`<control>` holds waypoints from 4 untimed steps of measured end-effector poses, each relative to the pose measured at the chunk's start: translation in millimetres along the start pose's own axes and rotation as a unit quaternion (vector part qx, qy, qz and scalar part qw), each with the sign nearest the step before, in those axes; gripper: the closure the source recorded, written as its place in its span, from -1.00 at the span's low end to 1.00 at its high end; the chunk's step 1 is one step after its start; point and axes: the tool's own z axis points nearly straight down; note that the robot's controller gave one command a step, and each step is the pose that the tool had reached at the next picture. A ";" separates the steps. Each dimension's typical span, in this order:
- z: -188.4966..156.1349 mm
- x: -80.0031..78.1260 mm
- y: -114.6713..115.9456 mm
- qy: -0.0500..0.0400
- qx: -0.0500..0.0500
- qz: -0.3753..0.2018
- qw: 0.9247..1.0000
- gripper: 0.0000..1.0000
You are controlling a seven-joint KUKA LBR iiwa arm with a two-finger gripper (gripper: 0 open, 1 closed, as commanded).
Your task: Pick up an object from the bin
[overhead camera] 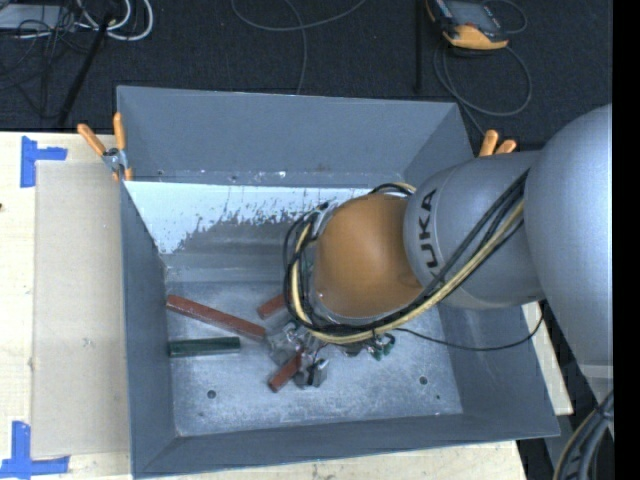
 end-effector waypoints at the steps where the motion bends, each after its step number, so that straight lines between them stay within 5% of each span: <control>1: -166.2 -28.9 32.1 -0.004 0.002 -0.045 0.999 1.00; 2: -208.5 -20.2 66.9 -0.002 0.001 -0.186 0.982 1.00; 3: -207.5 -19.6 65.8 -0.001 0.000 -0.184 0.983 -1.00; 4: -61.2 -51.6 76.8 0.003 -0.003 -0.392 0.920 -1.00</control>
Offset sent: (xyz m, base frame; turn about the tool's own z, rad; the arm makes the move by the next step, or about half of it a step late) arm 0.0007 0.0415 0.1619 -0.0924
